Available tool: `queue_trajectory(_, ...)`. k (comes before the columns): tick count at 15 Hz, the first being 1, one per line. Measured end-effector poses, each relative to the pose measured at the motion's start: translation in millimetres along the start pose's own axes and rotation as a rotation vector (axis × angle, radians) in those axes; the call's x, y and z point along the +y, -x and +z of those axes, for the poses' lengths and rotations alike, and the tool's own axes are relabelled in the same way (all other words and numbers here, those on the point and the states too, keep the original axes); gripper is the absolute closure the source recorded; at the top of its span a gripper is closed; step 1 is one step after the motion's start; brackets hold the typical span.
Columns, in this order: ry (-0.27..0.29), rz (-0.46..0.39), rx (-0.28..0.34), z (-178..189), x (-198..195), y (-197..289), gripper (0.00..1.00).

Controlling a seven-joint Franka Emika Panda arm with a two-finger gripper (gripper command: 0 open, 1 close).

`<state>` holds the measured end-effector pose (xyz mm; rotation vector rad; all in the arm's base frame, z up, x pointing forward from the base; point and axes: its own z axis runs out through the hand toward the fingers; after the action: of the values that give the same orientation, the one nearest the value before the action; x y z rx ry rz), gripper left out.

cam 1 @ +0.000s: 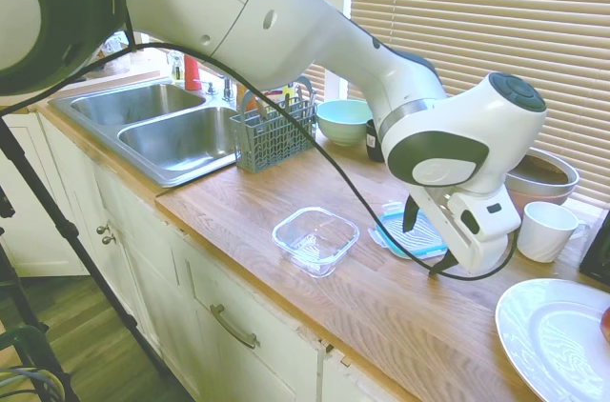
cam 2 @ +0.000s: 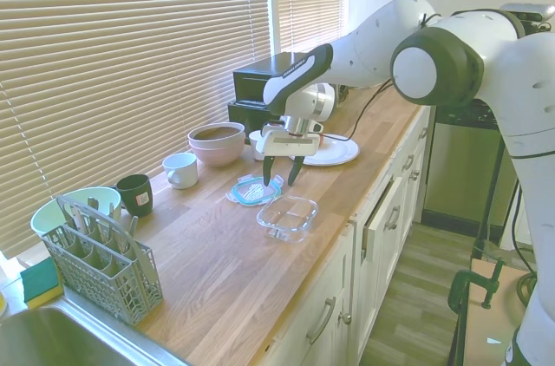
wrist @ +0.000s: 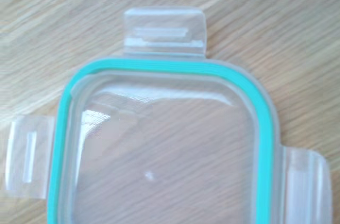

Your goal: Cover the lid of the food container

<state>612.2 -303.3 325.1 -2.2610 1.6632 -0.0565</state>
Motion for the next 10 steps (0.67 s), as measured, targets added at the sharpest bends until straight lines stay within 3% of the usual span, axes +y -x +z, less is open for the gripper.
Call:
queue_trajectory(6,-0.010,-0.001,-0.007,5.7,-14.8,-1.8,0.00)
queue_trajectory(7,-0.009,0.002,-0.008,5.8,-15.4,-2.5,1.00)
queue_trajectory(10,-0.011,0.001,-0.009,6.6,-19.7,-4.2,1.00)
